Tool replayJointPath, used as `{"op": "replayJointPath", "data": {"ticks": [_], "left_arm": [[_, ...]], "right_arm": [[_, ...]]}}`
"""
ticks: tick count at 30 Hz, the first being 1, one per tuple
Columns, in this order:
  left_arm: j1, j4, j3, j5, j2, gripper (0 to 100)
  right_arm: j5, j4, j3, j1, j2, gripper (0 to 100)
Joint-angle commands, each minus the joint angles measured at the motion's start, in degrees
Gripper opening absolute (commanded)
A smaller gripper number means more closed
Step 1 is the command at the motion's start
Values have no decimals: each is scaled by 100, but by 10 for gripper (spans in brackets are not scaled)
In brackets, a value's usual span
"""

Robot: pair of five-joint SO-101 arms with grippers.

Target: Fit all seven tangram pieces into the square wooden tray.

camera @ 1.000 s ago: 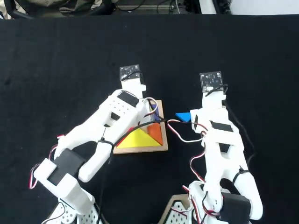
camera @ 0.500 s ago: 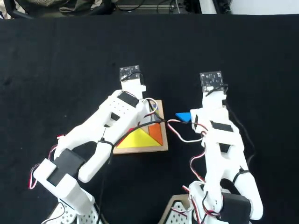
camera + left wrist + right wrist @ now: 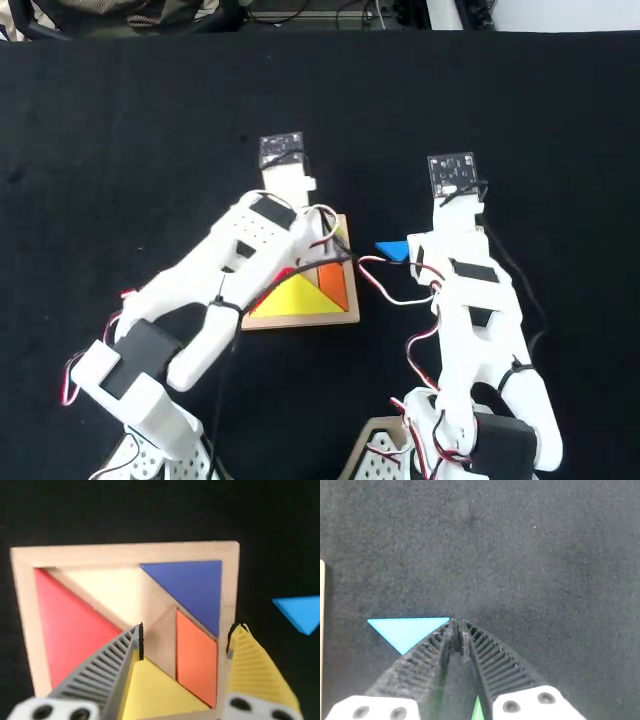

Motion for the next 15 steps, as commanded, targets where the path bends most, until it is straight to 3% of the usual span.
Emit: {"op": "replayJointPath", "data": {"ticks": [1, 5, 15], "left_arm": [[136, -79, -101, -18, 0, 282], [136, -316, -215, -18, 536, 282], [576, 510, -910, -18, 703, 282]], "right_arm": [[53, -114, -136, -62, 22, 11], [53, -114, -136, -62, 22, 11], [53, -114, -136, -62, 22, 11]]}}
